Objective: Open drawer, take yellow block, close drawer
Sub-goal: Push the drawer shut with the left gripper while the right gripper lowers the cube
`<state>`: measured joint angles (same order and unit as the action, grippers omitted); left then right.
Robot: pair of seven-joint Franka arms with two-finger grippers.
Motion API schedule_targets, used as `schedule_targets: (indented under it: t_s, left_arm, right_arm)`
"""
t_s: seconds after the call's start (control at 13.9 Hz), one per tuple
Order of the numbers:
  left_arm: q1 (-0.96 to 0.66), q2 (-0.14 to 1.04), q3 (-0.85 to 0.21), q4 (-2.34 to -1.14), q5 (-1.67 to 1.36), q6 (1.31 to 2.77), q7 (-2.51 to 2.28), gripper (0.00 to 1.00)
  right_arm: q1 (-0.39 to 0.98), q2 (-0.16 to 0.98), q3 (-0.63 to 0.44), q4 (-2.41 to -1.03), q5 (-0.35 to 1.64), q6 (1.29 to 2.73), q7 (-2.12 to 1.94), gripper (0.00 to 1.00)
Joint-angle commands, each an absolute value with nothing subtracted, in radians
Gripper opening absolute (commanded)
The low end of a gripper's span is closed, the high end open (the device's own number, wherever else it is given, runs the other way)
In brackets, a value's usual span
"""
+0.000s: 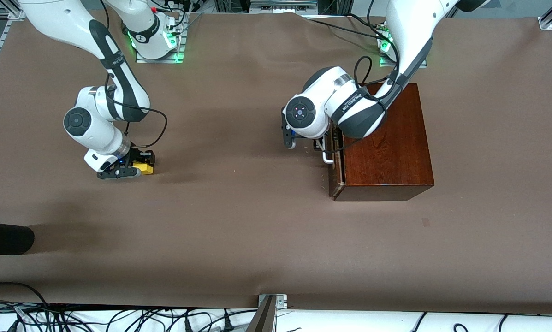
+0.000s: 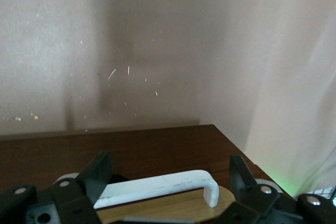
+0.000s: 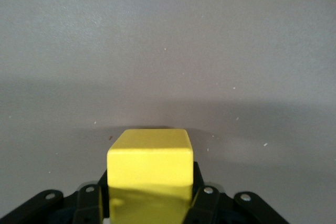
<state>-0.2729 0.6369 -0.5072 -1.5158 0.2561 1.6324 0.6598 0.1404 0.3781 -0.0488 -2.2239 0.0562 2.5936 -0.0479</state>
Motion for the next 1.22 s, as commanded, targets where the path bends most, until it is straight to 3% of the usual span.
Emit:
schedule_targets:
  t_s: [0.0, 0.07, 0.14, 0.22, 0.29, 0.65, 0.94, 1.15]
  left_arm:
    - [-0.255, 0.607, -0.500, -1.523, 0.276, 1.608, 0.675, 1.00]
    - [-0.255, 0.604, -0.500, -1.522, 0.276, 1.608, 0.673, 1.00]
    - [-0.255, 0.592, -0.500, -1.523, 0.276, 1.606, 0.672, 1.00]
    - [-0.250, 0.591, -0.500, -1.526, 0.276, 1.602, 0.672, 1.00]
    - [-0.245, 0.589, -0.500, -1.526, 0.276, 1.600, 0.672, 1.00]
    - [-0.245, 0.543, -0.512, -1.474, 0.238, 1.603, 0.606, 1.00]
    - [-0.213, 0.431, -0.506, -1.424, 0.192, 1.600, 0.433, 1.00]
    - [-0.097, 0.378, -0.514, -1.391, 0.192, 1.600, 0.434, 1.00]
  right_arm:
    - [0.126, 0.379, -0.035, -2.237, 0.054, 2.609, -0.032, 0.07]
    - [0.126, 0.385, -0.035, -2.235, 0.055, 2.609, -0.032, 0.16]
    - [0.126, 0.393, -0.035, -2.233, 0.054, 2.611, -0.032, 0.34]
    - [0.126, 0.393, -0.035, -2.230, 0.054, 2.611, -0.032, 0.82]
    - [0.126, 0.387, -0.035, -2.227, 0.052, 2.606, -0.044, 1.00]
    - [0.124, 0.318, -0.046, -2.163, 0.051, 2.539, -0.055, 1.00]
    - [0.124, 0.252, -0.052, -1.940, 0.051, 2.146, -0.045, 1.00]
    - [0.124, 0.169, -0.060, -1.890, 0.048, 2.022, -0.054, 1.00]
